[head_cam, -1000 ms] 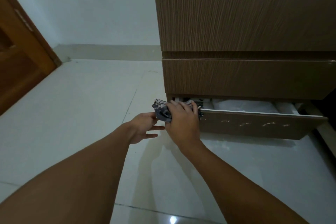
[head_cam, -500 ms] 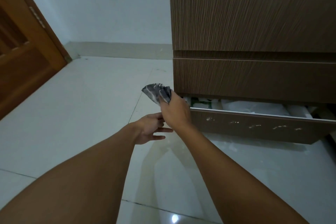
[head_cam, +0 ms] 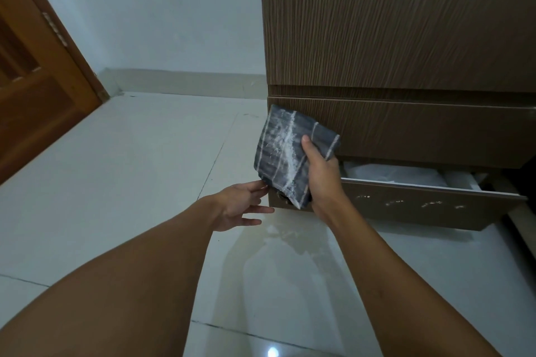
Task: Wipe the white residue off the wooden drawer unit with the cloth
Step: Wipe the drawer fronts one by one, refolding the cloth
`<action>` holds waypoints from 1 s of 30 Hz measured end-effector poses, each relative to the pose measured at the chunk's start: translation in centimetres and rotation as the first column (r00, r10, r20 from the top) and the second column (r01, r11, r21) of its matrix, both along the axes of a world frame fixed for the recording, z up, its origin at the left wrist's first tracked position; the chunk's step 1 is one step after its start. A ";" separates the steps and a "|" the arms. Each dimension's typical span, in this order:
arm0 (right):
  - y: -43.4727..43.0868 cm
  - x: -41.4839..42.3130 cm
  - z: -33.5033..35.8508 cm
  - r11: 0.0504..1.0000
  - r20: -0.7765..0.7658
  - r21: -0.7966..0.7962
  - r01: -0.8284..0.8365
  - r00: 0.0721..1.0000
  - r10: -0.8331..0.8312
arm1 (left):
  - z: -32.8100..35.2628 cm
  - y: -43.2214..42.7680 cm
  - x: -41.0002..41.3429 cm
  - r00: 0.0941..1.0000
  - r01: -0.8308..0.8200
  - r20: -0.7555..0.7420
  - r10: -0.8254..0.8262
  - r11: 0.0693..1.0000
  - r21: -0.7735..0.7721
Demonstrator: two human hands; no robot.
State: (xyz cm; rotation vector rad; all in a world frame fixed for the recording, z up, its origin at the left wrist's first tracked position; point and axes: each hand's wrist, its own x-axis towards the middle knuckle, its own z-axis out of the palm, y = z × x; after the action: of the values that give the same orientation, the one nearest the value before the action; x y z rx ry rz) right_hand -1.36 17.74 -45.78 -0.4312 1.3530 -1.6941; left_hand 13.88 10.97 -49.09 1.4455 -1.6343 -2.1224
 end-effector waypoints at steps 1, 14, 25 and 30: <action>0.6 -0.4 -0.1 1.000 0.028 -0.014 0.023 0.999 -0.022 | 0.0 0.0 -0.1 1.000 0.008 -0.001 -0.008 1.000 0.003; 7.5 -5.5 -0.9 0.987 0.360 -0.116 0.110 0.931 -0.062 | 0.4 0.1 -2.6 0.999 -0.029 0.035 0.030 0.999 -0.016; 12.5 -9.2 -3.1 0.720 -0.057 0.193 0.667 0.740 -0.670 | 0.9 0.4 -6.9 0.993 -0.075 0.088 0.084 0.992 -0.097; 15.1 -12.1 -5.7 0.566 -0.246 0.195 0.801 0.599 -0.762 | 0.5 0.4 -7.8 0.989 -0.115 0.083 0.124 0.988 -0.106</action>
State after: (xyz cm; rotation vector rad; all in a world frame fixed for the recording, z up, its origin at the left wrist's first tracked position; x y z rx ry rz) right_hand -13.48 32.81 -51.49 0.3208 2.0576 -2.1301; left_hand 6.05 11.39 -48.55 1.5844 -1.6145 -1.9096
